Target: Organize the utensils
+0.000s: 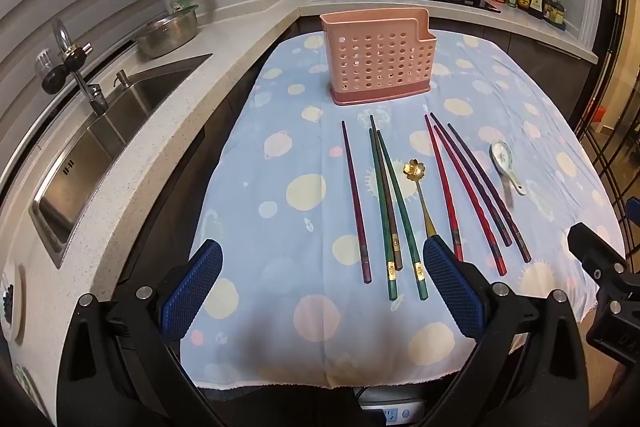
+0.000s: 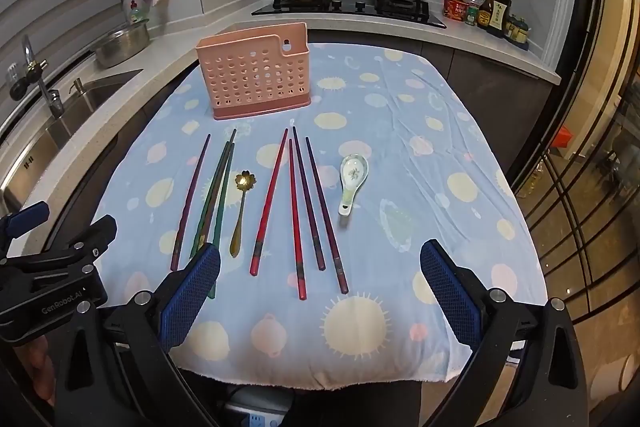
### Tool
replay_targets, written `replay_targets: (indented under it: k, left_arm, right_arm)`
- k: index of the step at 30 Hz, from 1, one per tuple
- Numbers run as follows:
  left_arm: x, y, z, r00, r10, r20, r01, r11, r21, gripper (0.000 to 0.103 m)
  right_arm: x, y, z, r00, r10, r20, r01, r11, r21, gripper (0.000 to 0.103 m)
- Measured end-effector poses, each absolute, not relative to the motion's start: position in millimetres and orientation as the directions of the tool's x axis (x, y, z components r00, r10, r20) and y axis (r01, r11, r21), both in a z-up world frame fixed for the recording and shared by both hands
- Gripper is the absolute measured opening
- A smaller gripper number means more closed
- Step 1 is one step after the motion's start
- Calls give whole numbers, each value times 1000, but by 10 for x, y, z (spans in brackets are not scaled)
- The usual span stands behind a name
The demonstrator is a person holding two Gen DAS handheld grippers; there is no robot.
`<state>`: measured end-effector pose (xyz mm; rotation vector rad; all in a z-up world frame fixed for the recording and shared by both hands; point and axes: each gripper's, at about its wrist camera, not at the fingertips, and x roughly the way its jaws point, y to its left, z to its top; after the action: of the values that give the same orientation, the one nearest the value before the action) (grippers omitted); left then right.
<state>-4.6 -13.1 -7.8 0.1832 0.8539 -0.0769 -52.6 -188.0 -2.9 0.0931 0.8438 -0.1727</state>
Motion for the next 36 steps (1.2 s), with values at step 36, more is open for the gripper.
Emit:
replay_targets:
  k: [36]
  left_arm:
    - [19, -67, -56, 645, 5, -764, 153, 979, 135, 96]
  right_arm:
    - [-531, -1880, -23, 649, -112, -753, 187, 982, 15, 96]
